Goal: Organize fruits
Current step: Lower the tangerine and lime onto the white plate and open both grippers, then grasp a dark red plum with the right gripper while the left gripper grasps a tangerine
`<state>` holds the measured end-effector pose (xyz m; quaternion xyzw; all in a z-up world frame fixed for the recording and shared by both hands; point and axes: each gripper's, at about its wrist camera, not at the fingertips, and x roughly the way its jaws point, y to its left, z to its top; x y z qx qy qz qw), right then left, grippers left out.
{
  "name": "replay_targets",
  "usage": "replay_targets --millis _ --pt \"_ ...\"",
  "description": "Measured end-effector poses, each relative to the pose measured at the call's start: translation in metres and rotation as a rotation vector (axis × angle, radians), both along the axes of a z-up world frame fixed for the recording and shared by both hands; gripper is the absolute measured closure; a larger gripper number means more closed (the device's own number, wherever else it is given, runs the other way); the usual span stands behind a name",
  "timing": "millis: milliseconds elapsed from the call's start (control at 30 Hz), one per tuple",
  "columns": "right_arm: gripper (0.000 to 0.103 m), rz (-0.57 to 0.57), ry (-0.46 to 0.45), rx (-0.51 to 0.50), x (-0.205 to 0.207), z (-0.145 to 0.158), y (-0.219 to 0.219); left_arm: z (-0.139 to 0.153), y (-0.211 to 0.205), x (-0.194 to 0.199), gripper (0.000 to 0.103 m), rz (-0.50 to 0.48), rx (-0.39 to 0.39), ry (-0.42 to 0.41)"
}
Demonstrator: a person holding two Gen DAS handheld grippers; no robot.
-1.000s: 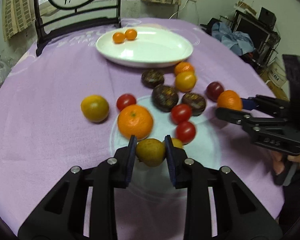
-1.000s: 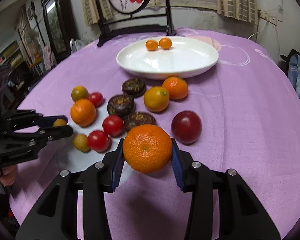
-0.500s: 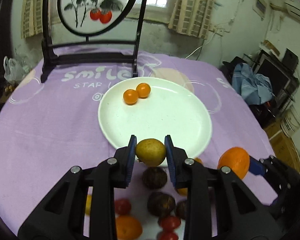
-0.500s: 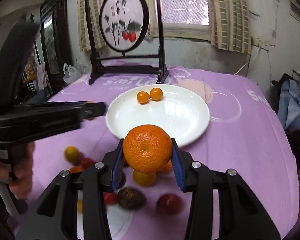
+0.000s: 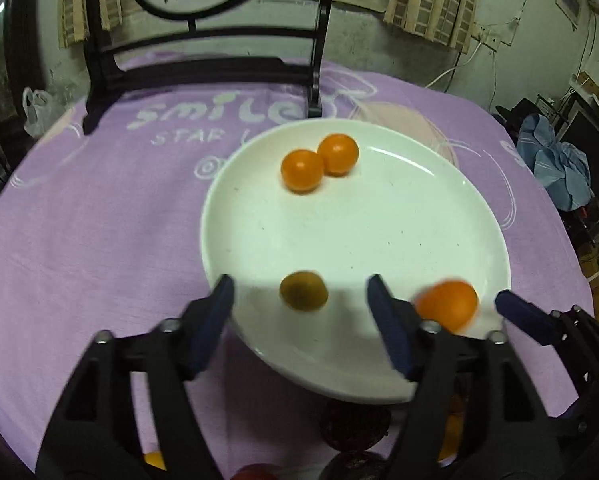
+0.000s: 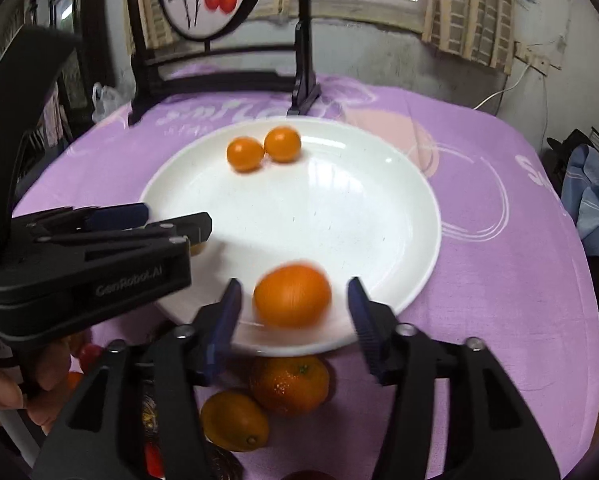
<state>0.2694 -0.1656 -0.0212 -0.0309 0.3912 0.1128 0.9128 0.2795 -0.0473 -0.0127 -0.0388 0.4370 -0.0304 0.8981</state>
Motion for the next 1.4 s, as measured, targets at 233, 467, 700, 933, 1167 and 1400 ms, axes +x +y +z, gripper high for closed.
replay_targets --millis 233,467,700,933,1167,1400 --pt "0.038 -0.017 -0.013 0.065 -0.041 0.012 -0.020 0.033 0.015 -0.043 0.013 -0.029 -0.020 -0.072" --pt "0.038 -0.032 -0.028 0.044 -0.090 0.006 -0.034 0.037 0.038 -0.110 0.007 -0.035 0.001 -0.134" --pt "0.038 -0.010 -0.007 -0.021 -0.128 -0.008 -0.035 0.022 0.060 -0.153 0.007 -0.012 0.031 -0.139" --pt "0.039 0.004 0.051 -0.133 -0.133 -0.028 -0.022 0.011 0.074 -0.164 0.006 -0.020 0.026 -0.144" --pt "0.056 -0.012 0.093 -0.100 -0.103 -0.042 -0.027 0.002 0.083 -0.157 0.006 -0.030 -0.036 -0.112" --pt "0.065 0.001 0.092 -0.023 -0.110 -0.040 -0.036 -0.005 0.067 -0.160 0.006 -0.094 -0.056 -0.066"
